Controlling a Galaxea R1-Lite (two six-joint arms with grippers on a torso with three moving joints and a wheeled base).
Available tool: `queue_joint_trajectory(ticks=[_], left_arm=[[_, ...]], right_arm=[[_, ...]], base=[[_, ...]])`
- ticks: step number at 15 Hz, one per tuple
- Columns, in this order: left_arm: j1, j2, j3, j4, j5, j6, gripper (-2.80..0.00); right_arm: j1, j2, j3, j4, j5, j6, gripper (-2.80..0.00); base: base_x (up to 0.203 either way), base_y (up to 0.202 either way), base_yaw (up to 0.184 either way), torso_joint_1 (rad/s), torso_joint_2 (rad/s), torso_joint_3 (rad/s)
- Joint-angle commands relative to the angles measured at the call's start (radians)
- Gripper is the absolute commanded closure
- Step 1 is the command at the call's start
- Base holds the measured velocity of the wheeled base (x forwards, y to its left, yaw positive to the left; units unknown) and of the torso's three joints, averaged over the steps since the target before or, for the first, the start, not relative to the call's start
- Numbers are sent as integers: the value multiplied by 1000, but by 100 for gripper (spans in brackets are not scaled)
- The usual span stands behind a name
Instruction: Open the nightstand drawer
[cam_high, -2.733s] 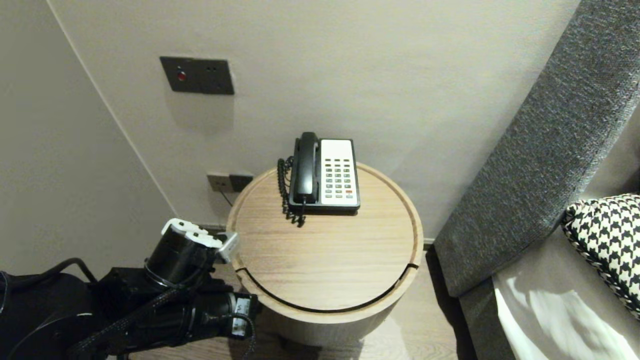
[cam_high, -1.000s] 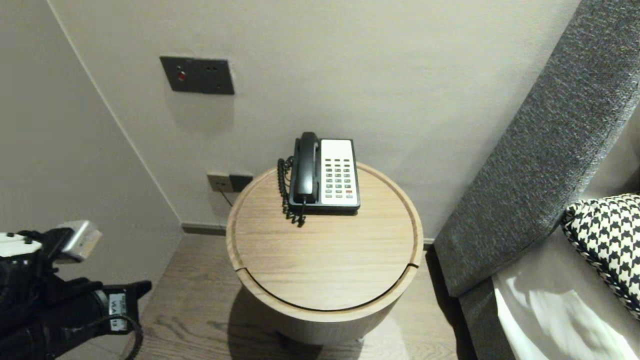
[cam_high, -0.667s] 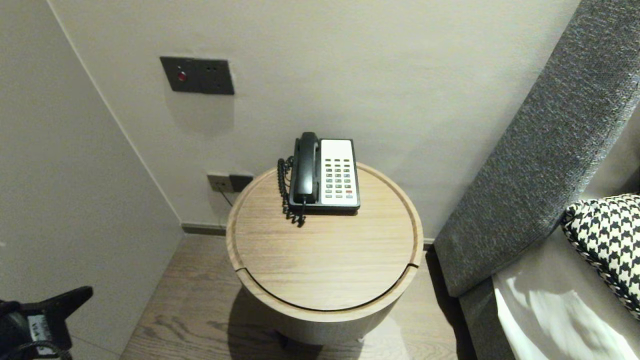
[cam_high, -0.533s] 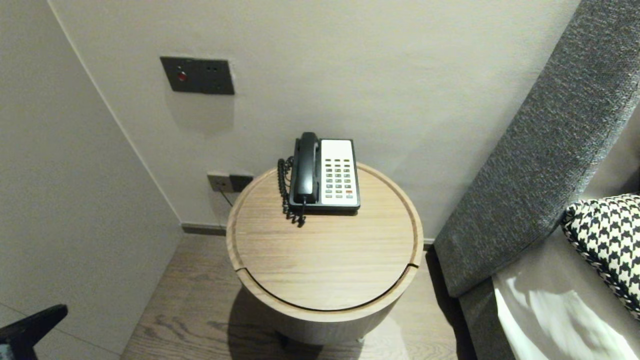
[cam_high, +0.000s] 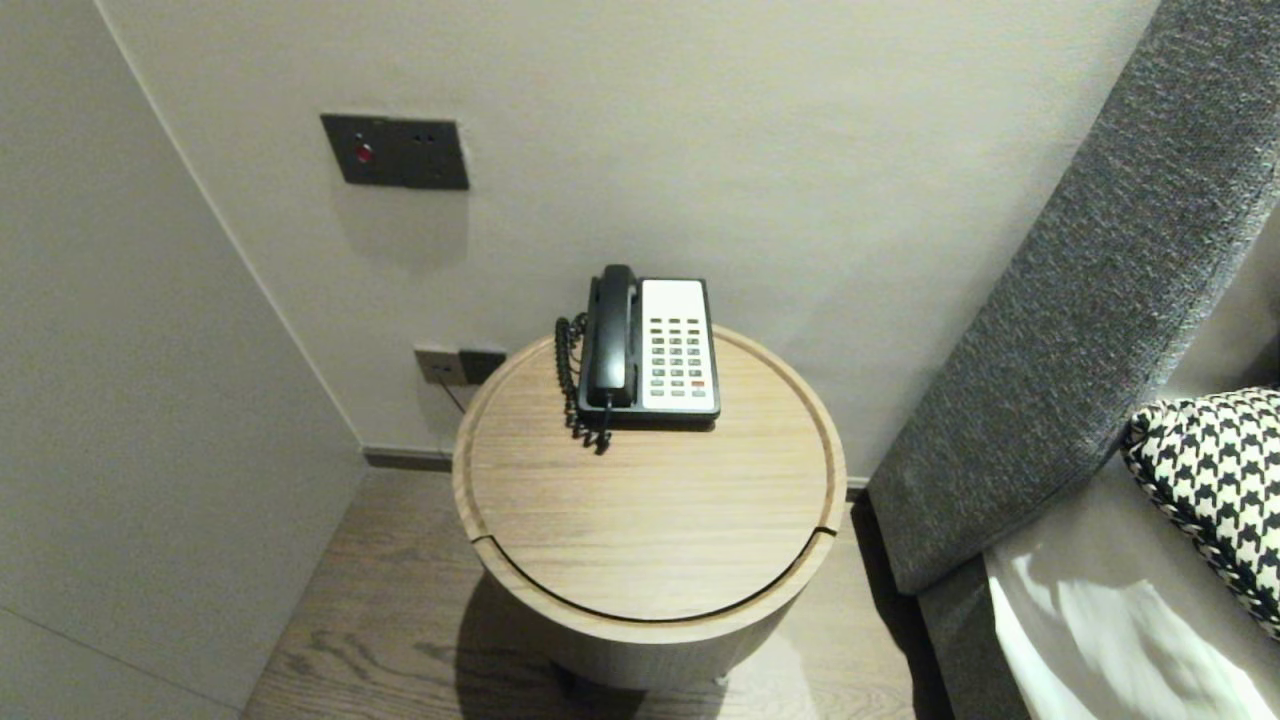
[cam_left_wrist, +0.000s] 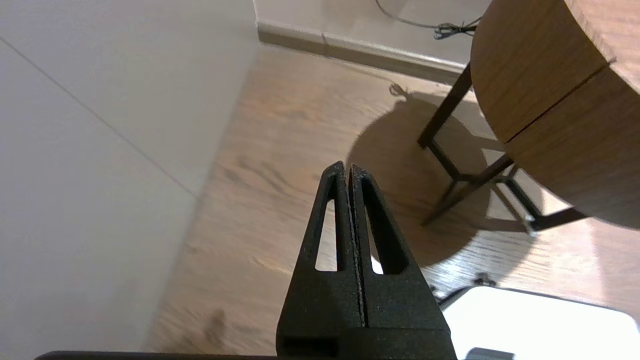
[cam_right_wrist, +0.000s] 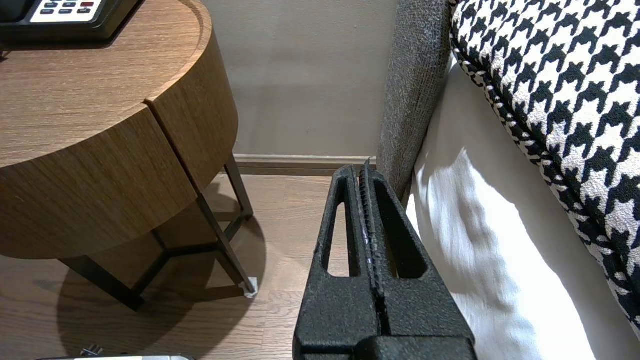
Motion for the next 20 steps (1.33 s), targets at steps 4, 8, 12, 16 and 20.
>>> queue_joint_trajectory(ticks=[4,8,12,16,20], left_arm=[[20,-94,162,-177,41,120,0],[21,-95,176,-221,9,106,0],[20,-96,176,-183,-23,57,0],[19,-94,176,-139,-31,36,0],[-37,-187,176,-127,-28,41,0]], right_arm=[[0,0,40,0,0,0,0],[0,0,40,-2,0,0,0],[0,1,40,-2,0,1,0],[0,0,40,0,0,-1,0],[1,1,40,-1,0,0,0]], base=[[0,0,0,0,0,0],[0,0,0,0,0,0],[0,0,0,0,0,0],[0,0,0,0,0,0],[0,0,0,0,0,0]])
